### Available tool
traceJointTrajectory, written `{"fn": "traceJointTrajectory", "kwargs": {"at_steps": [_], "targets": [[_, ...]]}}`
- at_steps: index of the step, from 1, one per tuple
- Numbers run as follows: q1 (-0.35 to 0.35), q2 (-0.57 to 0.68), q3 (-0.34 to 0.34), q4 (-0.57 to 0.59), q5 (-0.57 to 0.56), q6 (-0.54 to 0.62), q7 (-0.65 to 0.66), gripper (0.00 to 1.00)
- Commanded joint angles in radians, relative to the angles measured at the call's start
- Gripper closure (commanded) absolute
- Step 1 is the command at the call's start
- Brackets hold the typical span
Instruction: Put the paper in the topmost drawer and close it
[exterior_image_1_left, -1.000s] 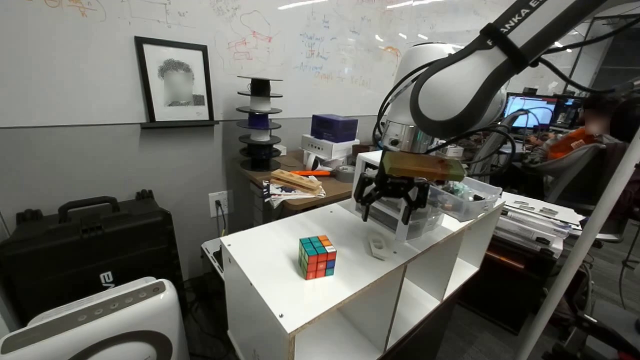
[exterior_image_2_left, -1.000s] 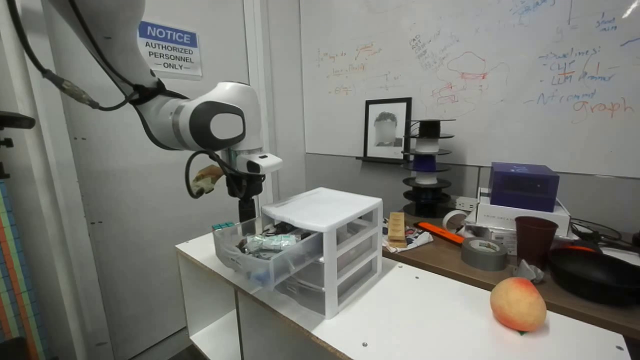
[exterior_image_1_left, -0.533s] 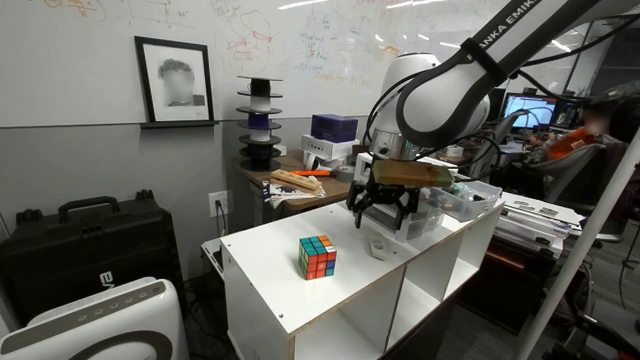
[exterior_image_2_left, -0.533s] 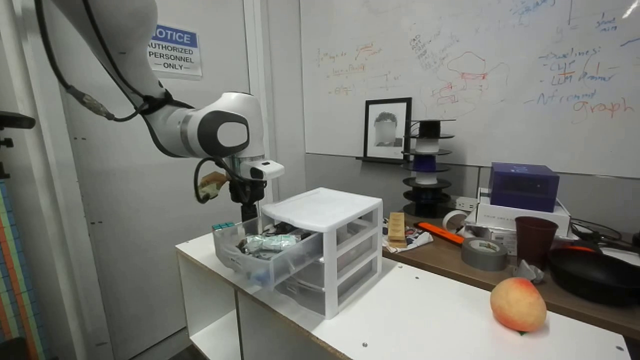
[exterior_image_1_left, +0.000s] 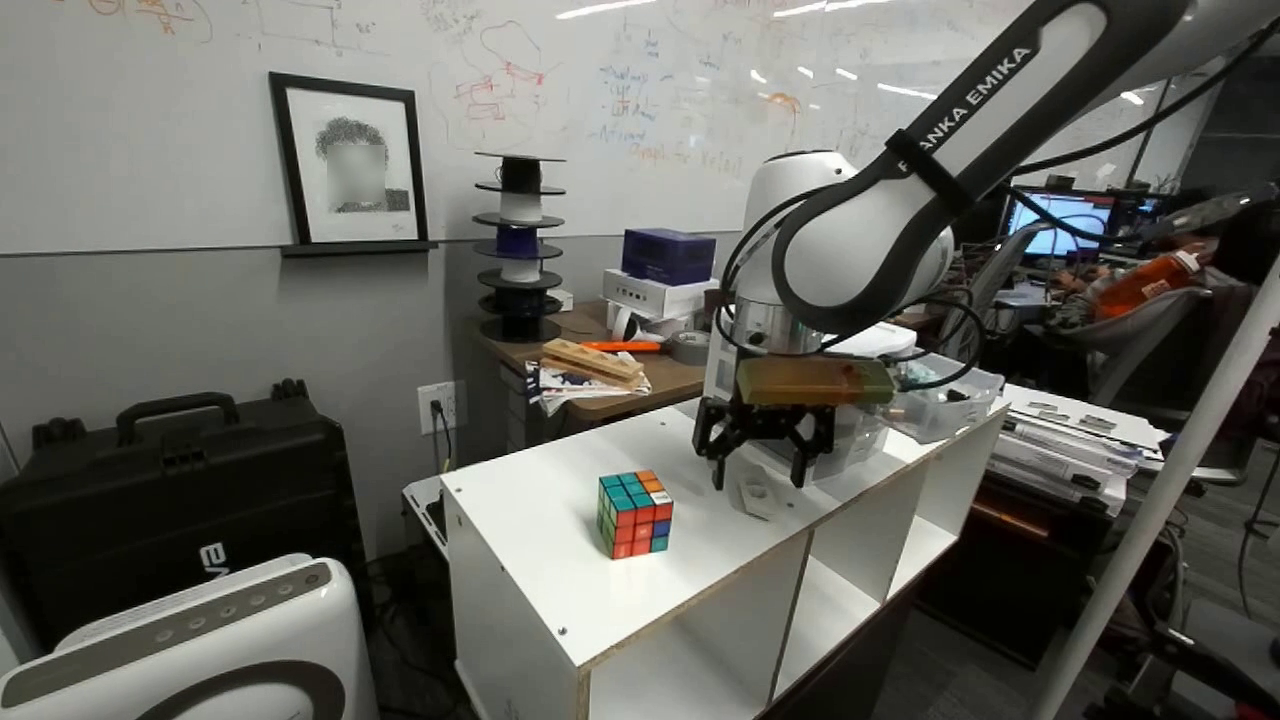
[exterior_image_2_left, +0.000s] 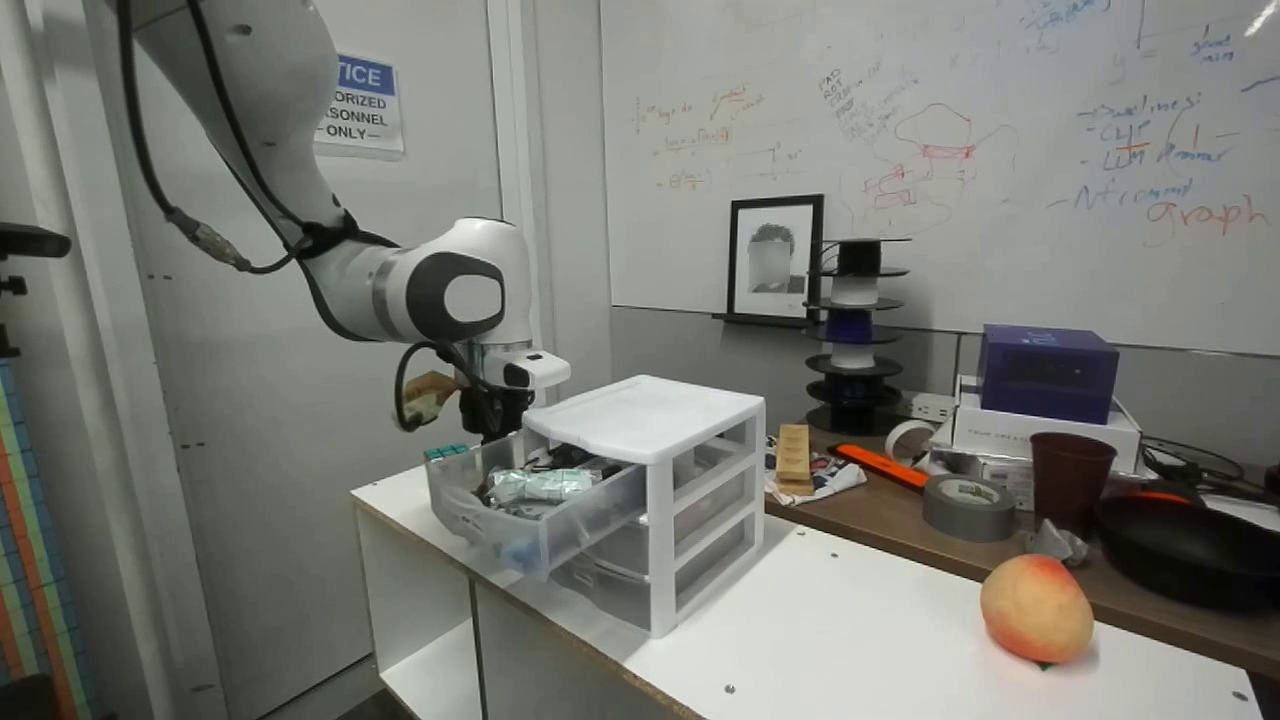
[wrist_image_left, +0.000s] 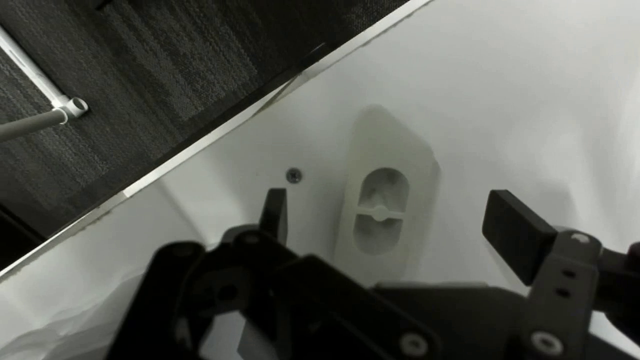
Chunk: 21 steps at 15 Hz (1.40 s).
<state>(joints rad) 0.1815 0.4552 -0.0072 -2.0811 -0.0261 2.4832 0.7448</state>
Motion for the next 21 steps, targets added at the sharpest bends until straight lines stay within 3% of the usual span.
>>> {"fn": "traceJointTrajectory", "kwargs": {"at_steps": [1, 2, 4, 11, 16, 21], "targets": [[0.032, 0.030, -0.034, 0.043, -0.027, -0.021, 0.023, 0.05], [0.036, 0.034, -0.039, 0.046, -0.031, -0.020, 0.027, 0.27], [0.042, 0.039, -0.045, 0.051, -0.041, -0.018, 0.028, 0.30], [0.067, 0.059, -0.061, 0.067, -0.089, -0.017, 0.041, 0.85], [0.083, 0.050, -0.054, 0.070, -0.108, -0.035, 0.041, 0.85], [0.143, -0.001, -0.056, 0.067, -0.167, -0.111, 0.079, 0.85]]}}
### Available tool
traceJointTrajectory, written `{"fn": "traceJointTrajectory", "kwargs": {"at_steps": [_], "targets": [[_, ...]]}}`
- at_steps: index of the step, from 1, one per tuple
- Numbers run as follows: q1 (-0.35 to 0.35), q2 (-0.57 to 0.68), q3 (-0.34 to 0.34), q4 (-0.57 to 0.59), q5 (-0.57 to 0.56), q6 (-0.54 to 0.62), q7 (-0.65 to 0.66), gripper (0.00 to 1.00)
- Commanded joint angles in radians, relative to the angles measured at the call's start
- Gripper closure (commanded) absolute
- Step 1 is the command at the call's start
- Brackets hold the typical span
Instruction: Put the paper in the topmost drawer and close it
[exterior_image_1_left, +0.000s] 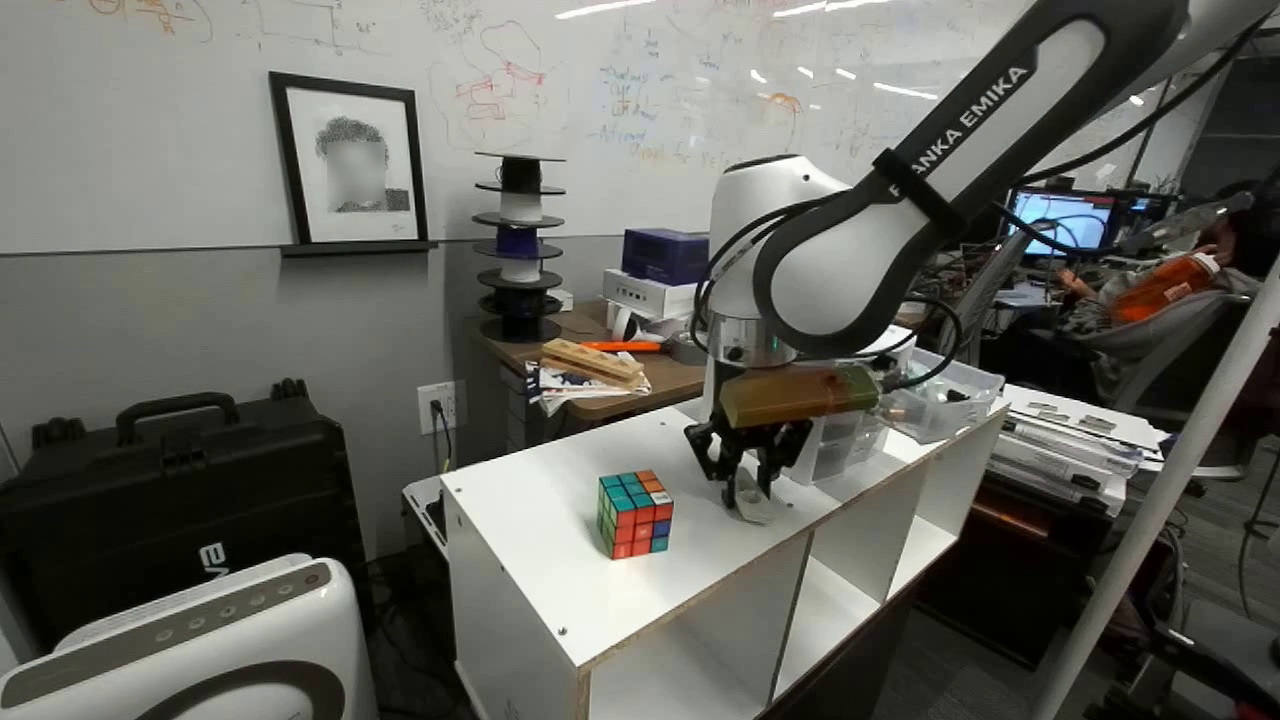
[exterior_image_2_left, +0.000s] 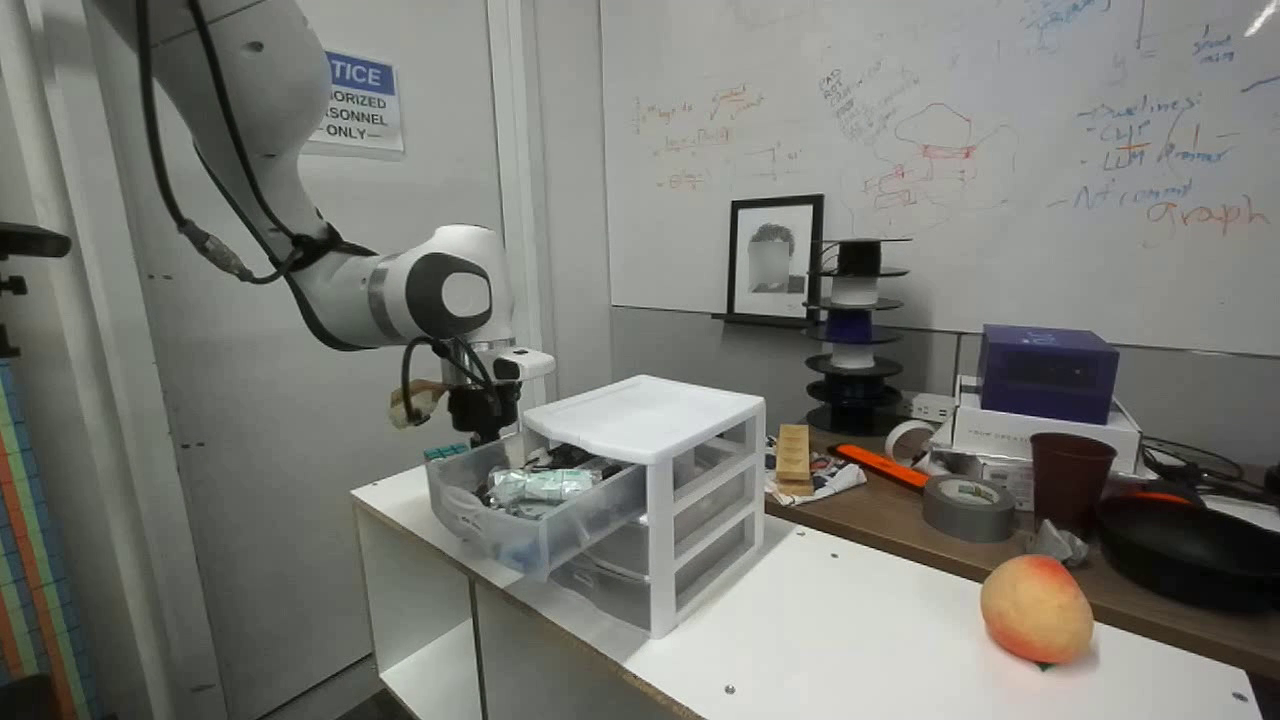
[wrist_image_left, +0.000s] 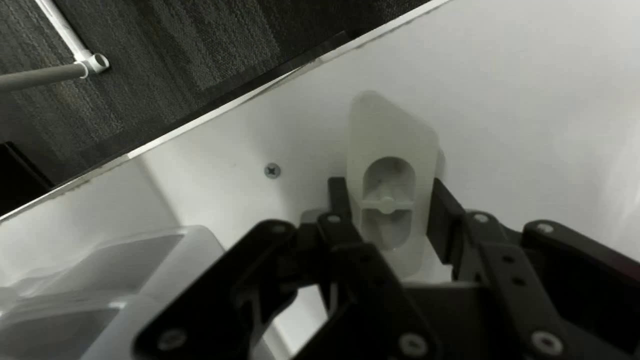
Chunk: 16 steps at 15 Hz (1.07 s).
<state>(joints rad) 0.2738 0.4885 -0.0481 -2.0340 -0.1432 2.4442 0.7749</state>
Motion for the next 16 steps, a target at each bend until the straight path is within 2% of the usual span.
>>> {"fn": "traceJointTrajectory", "kwargs": {"at_steps": [1, 7, 16], "targets": [[0.061, -0.045, -0.012, 0.021, -0.065, -0.090, 0.059, 0.85], [0.108, -0.172, 0.034, -0.003, -0.155, -0.197, 0.134, 0.85], [0.089, -0.430, 0.159, -0.084, -0.227, -0.257, 0.172, 0.85]]}}
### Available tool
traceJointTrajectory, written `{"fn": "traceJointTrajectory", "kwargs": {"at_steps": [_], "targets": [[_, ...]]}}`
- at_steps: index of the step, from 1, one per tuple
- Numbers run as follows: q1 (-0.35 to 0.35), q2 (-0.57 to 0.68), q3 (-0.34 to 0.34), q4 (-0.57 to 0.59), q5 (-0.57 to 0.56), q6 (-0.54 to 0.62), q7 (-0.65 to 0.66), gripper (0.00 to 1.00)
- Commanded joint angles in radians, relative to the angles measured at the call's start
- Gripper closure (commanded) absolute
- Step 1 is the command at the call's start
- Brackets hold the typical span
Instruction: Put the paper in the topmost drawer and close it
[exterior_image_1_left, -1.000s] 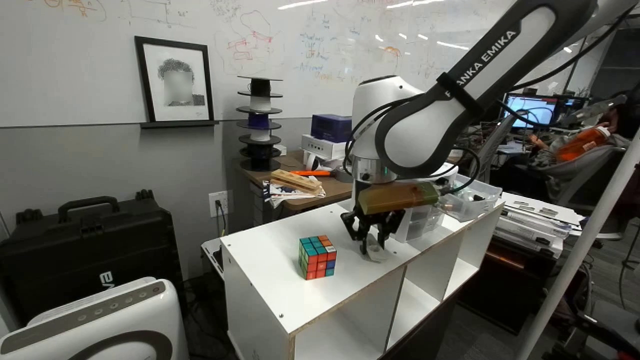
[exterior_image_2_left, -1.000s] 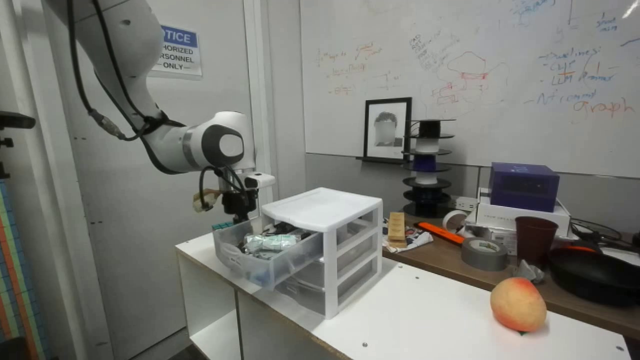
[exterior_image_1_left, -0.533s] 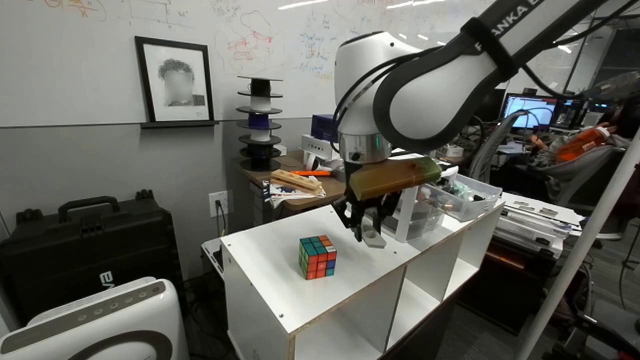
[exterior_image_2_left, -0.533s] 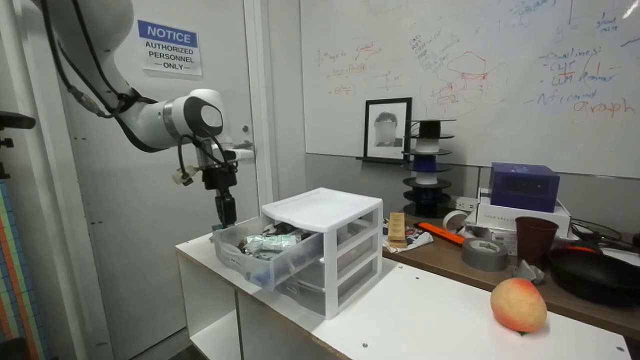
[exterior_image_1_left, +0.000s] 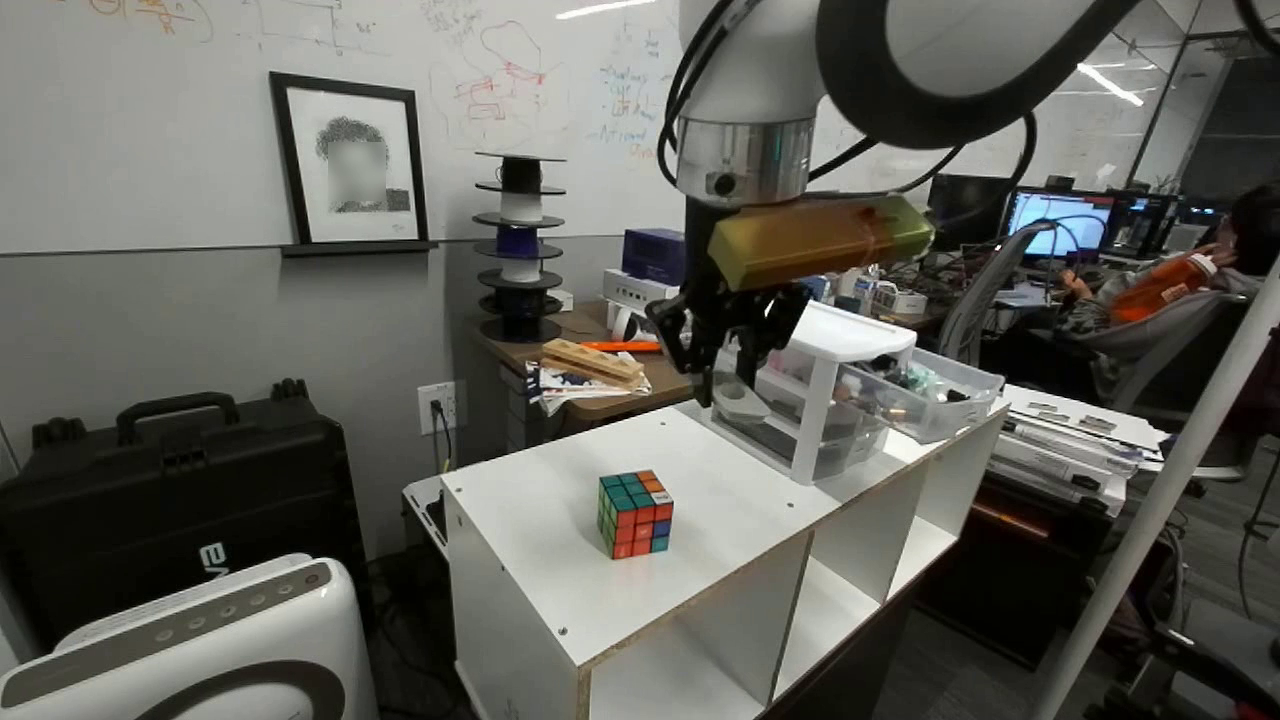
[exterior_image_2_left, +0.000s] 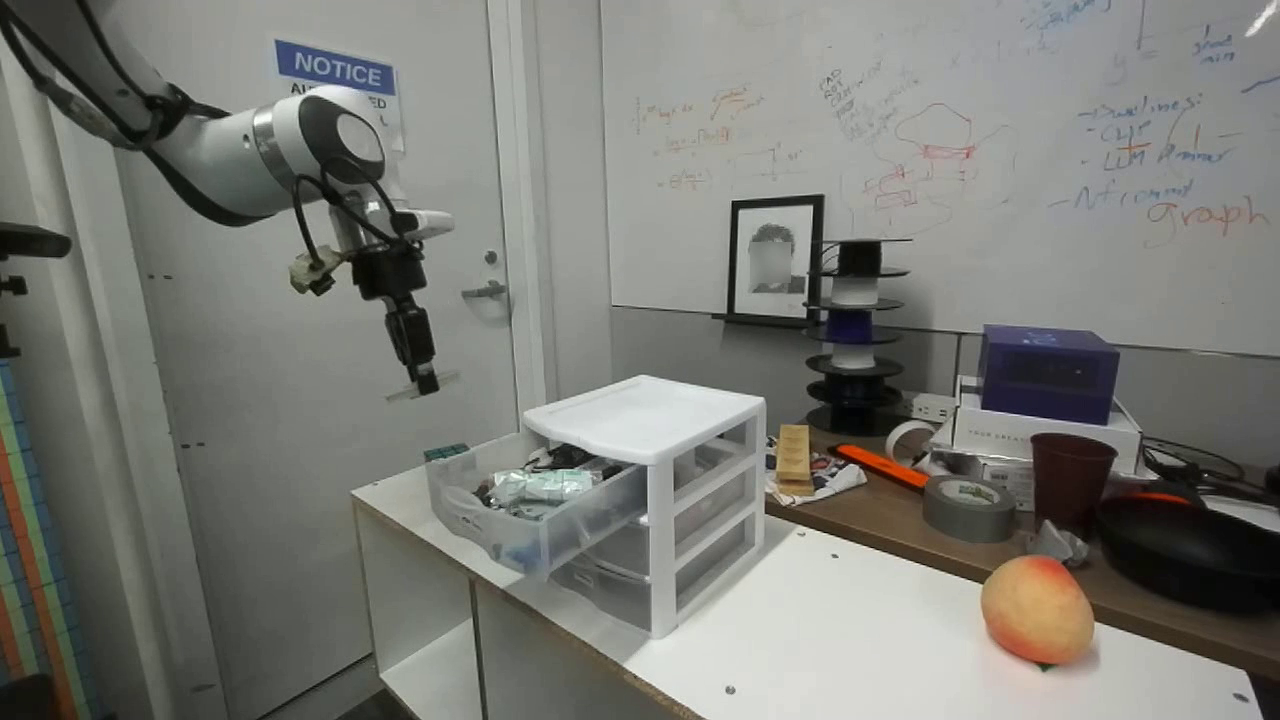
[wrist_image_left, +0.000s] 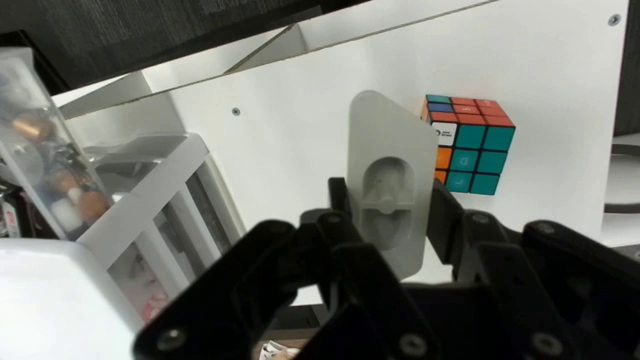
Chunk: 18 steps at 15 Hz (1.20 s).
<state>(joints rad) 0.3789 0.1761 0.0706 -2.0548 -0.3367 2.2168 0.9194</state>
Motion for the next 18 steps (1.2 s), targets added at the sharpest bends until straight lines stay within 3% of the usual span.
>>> {"fn": "traceJointTrajectory", "kwargs": {"at_steps": [1, 9, 18], "targets": [[-0.022, -0.148, 0.054, -0.076, -0.030, -0.039, 0.025, 0.85], [-0.114, -0.400, 0.119, -0.189, -0.006, -0.086, 0.007, 0.85], [-0.252, -0.662, 0.120, -0.334, 0.016, -0.098, -0.007, 0.85]]}}
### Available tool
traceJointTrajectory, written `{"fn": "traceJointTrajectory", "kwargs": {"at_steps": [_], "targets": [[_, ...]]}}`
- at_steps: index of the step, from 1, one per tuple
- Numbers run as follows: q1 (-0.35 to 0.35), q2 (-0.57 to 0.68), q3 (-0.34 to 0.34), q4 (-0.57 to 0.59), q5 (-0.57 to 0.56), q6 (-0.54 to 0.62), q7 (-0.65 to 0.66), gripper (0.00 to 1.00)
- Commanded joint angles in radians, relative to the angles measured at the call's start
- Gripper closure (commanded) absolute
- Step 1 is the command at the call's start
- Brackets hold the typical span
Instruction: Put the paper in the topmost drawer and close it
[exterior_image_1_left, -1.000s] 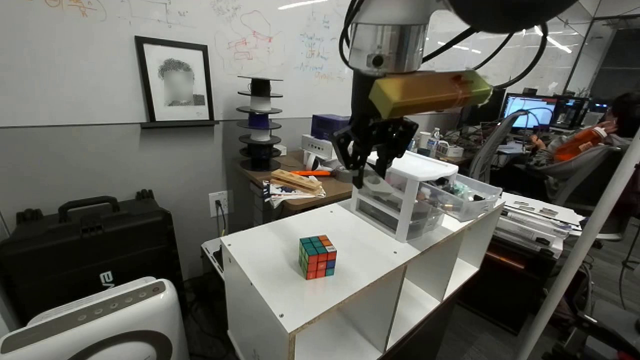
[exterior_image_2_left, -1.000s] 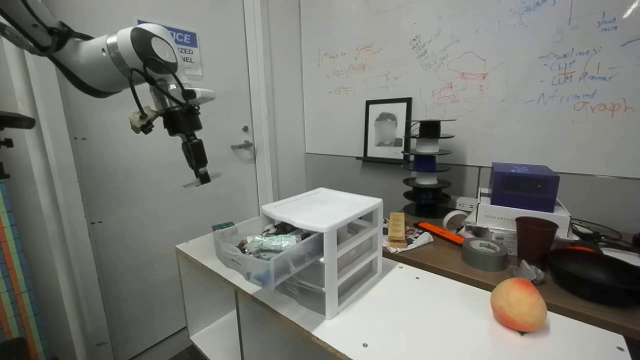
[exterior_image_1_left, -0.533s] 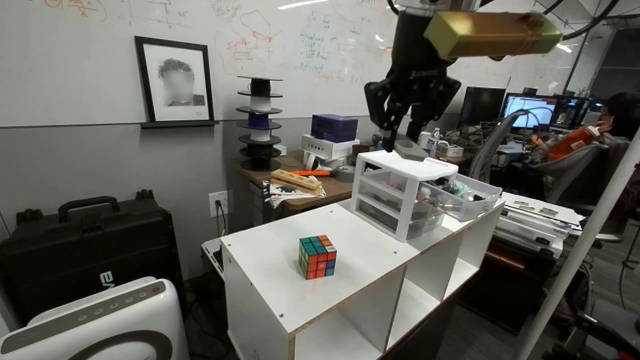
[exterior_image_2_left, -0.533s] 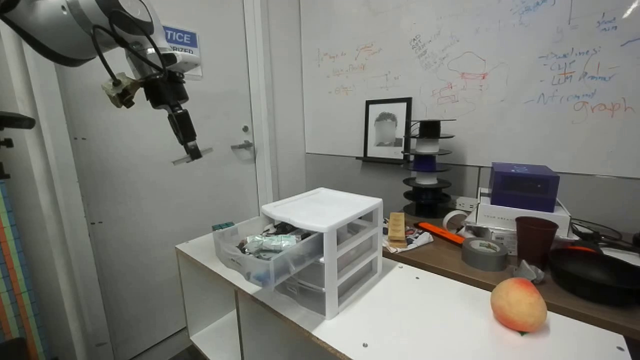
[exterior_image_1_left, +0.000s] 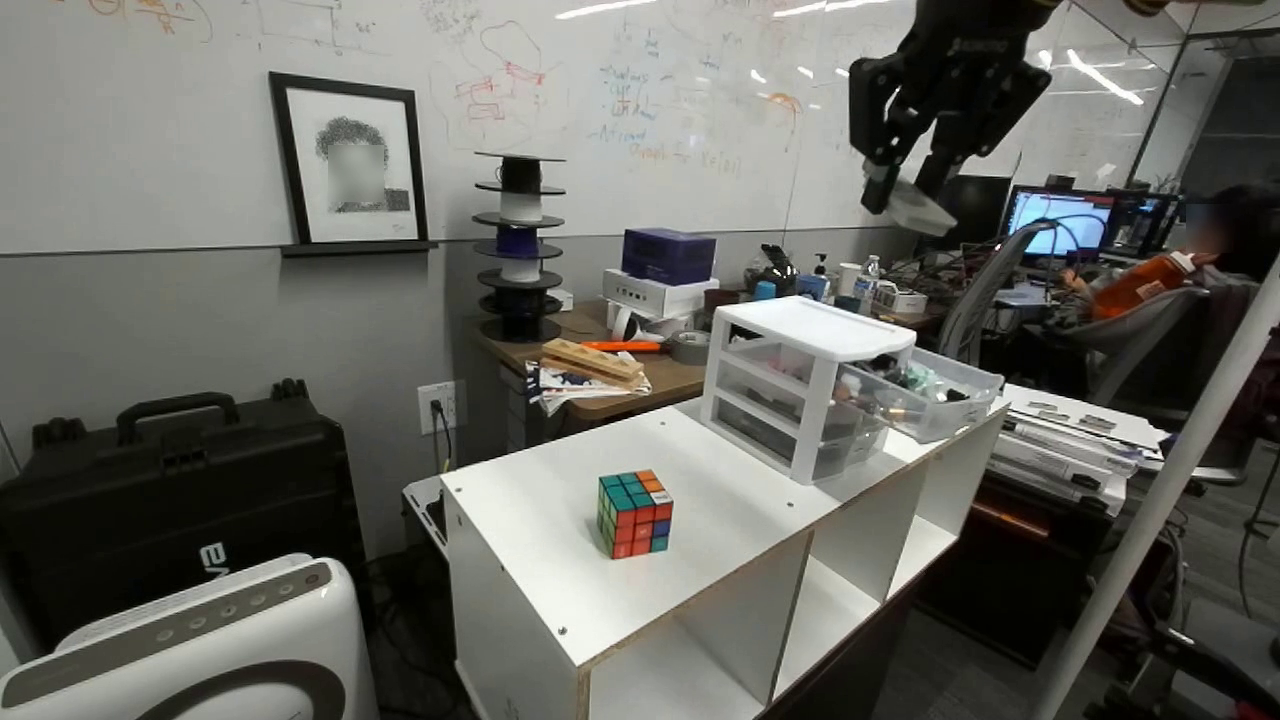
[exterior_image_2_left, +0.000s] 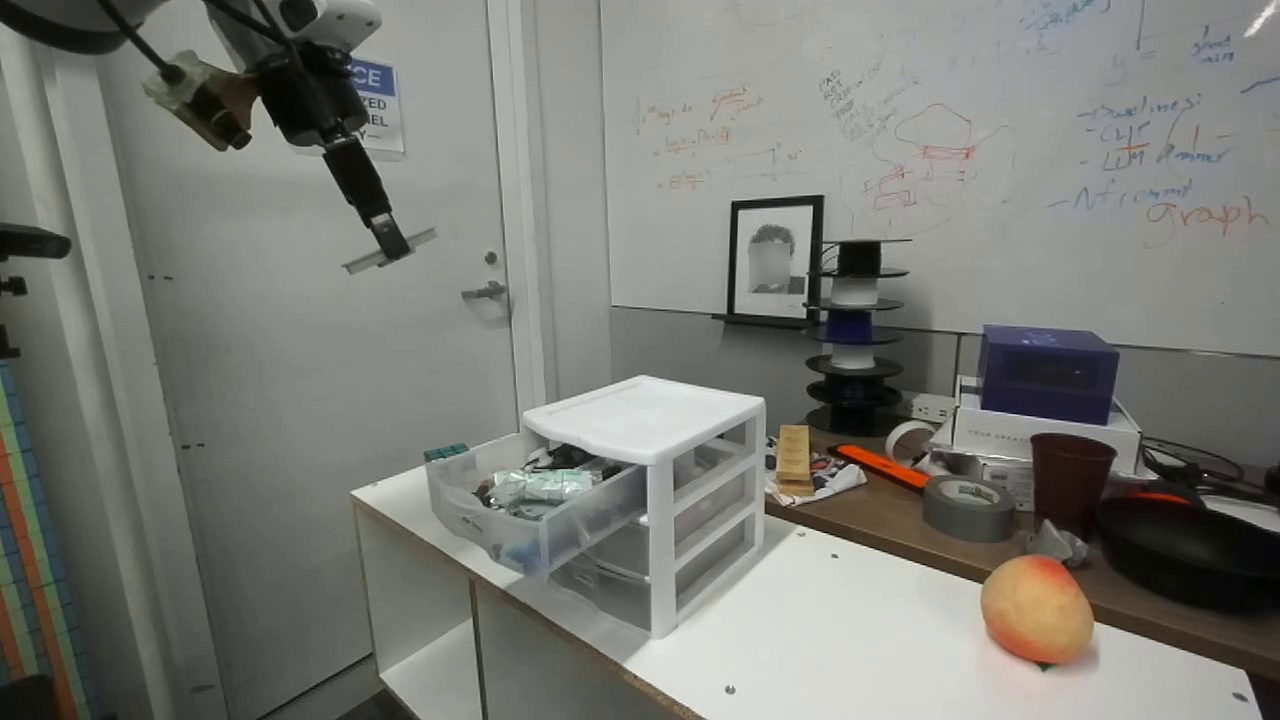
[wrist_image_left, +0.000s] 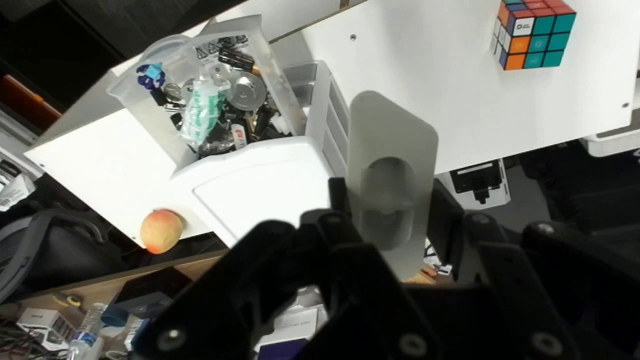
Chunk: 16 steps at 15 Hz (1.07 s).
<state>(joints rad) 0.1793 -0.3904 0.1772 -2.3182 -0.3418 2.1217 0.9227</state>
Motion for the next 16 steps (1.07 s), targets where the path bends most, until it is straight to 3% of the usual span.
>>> {"fn": "traceJointTrajectory", "kwargs": {"at_steps": [1, 8, 12, 16], "targets": [[-0.069, -0.115, 0.009, -0.092, 0.023, 0.001, -0.008, 0.85], [-0.231, -0.165, -0.050, -0.203, 0.002, 0.083, 0.009, 0.85], [-0.336, -0.122, -0.091, -0.226, -0.018, 0.233, 0.013, 0.85], [-0.389, 0.033, -0.108, -0.199, 0.006, 0.440, 0.011, 0.85]]}}
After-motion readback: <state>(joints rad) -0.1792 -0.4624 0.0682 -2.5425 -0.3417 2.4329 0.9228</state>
